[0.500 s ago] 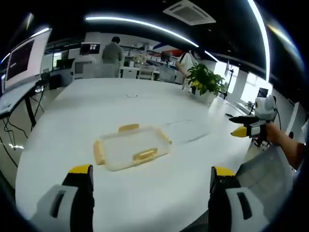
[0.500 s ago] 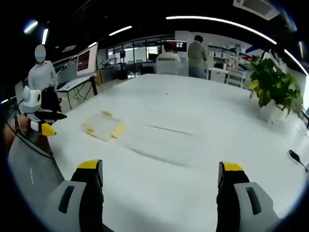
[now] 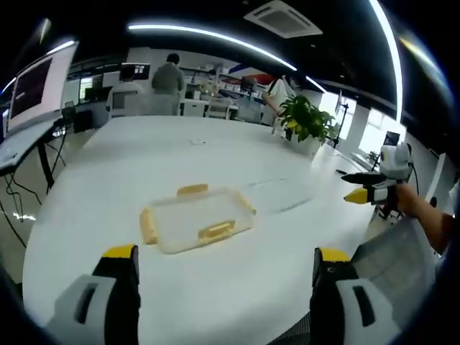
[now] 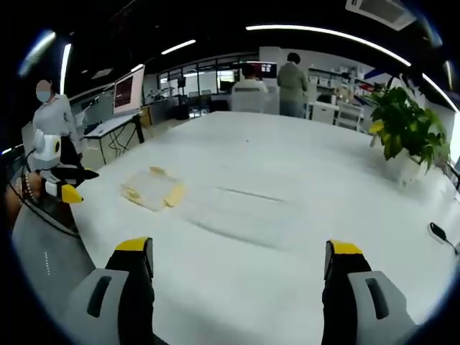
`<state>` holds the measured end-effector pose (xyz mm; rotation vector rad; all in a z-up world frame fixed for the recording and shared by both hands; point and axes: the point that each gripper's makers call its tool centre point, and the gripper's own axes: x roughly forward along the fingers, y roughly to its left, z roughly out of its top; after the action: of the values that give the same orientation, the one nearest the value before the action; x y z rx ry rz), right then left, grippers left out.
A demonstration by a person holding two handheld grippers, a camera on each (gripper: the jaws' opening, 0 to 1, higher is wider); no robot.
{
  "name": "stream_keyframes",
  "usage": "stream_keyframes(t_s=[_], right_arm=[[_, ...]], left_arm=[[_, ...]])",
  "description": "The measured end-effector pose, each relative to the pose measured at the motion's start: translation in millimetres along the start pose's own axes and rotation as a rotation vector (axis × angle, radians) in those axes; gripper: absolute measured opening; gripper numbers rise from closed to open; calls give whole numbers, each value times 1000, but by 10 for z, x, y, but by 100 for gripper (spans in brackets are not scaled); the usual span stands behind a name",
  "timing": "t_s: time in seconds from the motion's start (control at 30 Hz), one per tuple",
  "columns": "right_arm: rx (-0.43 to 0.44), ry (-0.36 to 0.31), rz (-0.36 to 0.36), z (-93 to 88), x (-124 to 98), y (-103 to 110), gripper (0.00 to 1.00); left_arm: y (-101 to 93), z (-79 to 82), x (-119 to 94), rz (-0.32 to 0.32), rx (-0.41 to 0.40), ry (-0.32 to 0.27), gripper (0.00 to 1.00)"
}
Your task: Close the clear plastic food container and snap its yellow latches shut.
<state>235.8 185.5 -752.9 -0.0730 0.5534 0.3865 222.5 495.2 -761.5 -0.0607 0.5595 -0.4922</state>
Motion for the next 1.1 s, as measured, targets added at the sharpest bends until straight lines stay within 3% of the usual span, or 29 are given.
stream_keyframes(t_s=[1.1], right_arm=[[-5, 15, -8, -17, 11, -15, 96]], left_arm=[[17, -45, 13, -2, -3, 26, 99]])
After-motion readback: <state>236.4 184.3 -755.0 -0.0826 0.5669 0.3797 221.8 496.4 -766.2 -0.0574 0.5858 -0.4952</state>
